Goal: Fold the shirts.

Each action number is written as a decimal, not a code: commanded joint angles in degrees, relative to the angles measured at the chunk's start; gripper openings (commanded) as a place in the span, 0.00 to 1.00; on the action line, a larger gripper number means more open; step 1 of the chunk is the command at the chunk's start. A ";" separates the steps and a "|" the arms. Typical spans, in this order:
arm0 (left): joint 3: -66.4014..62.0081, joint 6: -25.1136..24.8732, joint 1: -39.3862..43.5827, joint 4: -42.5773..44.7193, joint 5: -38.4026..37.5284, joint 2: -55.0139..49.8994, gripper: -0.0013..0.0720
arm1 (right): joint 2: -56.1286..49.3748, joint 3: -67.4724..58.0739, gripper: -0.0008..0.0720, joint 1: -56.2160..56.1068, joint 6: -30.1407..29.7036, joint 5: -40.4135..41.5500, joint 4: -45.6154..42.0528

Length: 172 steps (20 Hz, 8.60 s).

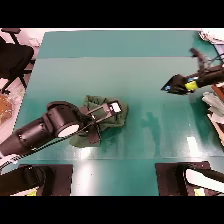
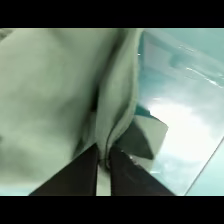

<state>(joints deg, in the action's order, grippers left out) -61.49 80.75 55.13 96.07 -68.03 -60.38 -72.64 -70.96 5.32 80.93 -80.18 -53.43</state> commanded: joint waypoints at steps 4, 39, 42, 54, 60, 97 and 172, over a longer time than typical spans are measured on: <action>-0.90 1.81 -0.07 6.58 -5.05 2.47 0.06 | -12.87 0.00 0.71 -14.21 -0.42 5.22 3.04; -40.04 -0.24 -31.56 16.00 -3.13 2.47 0.06 | 9.09 -25.62 0.04 11.85 1.14 11.45 12.00; -44.06 -1.53 -33.16 16.46 -0.96 2.47 0.06 | 10.97 -32.63 0.04 18.10 1.11 8.37 11.96; -49.57 -3.43 -33.16 17.75 -2.84 4.39 0.06 | 15.91 -38.45 0.04 24.63 0.35 4.07 11.41; -49.57 -6.29 -33.16 17.25 -3.61 4.39 0.06 | 15.93 -38.45 0.05 24.63 -2.16 1.14 11.43; -14.34 -18.84 -34.01 4.22 41.92 -28.09 0.06 | 1.68 19.47 0.05 10.23 -18.03 33.03 11.41; 22.21 -4.35 -50.47 -49.75 18.99 -0.74 0.06 | -0.24 27.26 0.76 16.04 -19.85 20.04 -0.15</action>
<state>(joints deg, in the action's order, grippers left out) -39.16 77.14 4.64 46.30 -48.12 -61.08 -70.63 -44.34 24.08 61.73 -64.69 -53.78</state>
